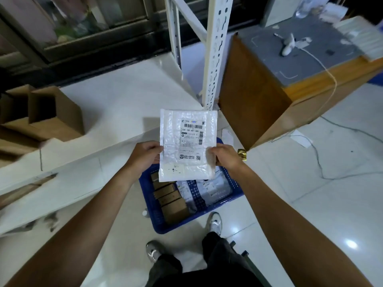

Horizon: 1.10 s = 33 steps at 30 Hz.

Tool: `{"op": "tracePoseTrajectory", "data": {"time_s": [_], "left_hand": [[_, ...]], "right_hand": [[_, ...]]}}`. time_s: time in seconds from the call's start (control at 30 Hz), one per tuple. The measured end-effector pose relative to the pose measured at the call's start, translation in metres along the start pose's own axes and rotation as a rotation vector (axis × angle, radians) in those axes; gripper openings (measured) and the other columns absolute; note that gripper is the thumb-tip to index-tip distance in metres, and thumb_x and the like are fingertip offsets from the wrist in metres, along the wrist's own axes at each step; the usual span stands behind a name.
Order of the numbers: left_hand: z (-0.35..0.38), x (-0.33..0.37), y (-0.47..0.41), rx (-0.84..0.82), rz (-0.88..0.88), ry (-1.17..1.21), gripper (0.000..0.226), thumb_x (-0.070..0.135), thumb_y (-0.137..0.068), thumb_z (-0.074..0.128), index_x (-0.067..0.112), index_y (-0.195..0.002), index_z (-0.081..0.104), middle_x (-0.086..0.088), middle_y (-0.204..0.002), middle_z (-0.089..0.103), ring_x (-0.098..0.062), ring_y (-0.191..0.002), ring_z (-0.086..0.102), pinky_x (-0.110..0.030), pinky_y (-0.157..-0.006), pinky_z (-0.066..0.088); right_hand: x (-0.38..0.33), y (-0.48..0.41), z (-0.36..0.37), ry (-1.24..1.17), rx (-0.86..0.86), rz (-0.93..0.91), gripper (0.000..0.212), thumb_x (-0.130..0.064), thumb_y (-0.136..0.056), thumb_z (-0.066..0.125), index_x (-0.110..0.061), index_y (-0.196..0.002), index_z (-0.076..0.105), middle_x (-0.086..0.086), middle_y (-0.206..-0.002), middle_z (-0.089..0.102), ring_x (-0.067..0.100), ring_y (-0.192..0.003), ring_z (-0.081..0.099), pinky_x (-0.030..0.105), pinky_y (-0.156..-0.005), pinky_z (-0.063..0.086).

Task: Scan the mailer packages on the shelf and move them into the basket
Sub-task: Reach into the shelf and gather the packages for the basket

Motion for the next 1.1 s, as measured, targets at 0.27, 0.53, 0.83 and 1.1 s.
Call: {"op": "tracePoseTrajectory", "data": {"time_s": [0.27,0.53,0.83,1.1], "left_hand": [[0.006,-0.007,-0.002,0.115,-0.021,0.118,0.013,0.011,-0.095,0.062,0.009,-0.096,0.075,-0.01,-0.099,0.075,-0.023,-0.085,0.071,-0.031,-0.077,0.059],[-0.015,-0.023,0.01,0.161,-0.054,0.198,0.014,0.011,-0.095,0.062,0.007,-0.099,0.075,-0.012,-0.102,0.075,-0.022,-0.085,0.07,-0.03,-0.076,0.059],[-0.019,-0.063,-0.004,0.118,-0.055,0.222,0.015,0.012,-0.093,0.063,0.017,-0.089,0.076,-0.011,-0.099,0.075,-0.037,-0.098,0.07,-0.053,-0.09,0.057],[0.001,-0.114,-0.028,0.152,-0.106,0.277,0.021,0.017,-0.092,0.065,0.027,-0.08,0.077,-0.013,-0.094,0.075,-0.032,-0.089,0.069,-0.057,-0.093,0.054]], "right_hand": [[-0.014,-0.013,-0.009,0.112,-0.086,-0.013,0.021,-0.011,-0.094,0.053,-0.001,-0.078,0.063,0.016,-0.072,0.059,0.022,-0.068,0.056,0.026,-0.067,0.051],[-0.019,-0.006,0.016,0.158,-0.106,-0.017,0.02,-0.011,-0.094,0.054,0.004,-0.094,0.066,0.016,-0.078,0.059,0.023,-0.077,0.055,0.031,-0.078,0.051],[-0.001,-0.019,0.033,0.258,-0.018,-0.03,0.022,-0.008,-0.095,0.052,0.006,-0.104,0.066,0.02,-0.104,0.069,0.027,-0.09,0.066,0.042,-0.089,0.055],[0.028,-0.056,0.032,0.306,-0.054,0.005,0.015,-0.013,-0.096,0.057,-0.006,-0.1,0.07,0.02,-0.11,0.07,0.029,-0.097,0.066,0.044,-0.094,0.052]]}}
Point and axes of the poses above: each hand's wrist, its own y-axis away from the middle knuckle, its own z-axis out of the palm, x = y × z, the point moved 10 cm from there along -y, towards the middle knuckle
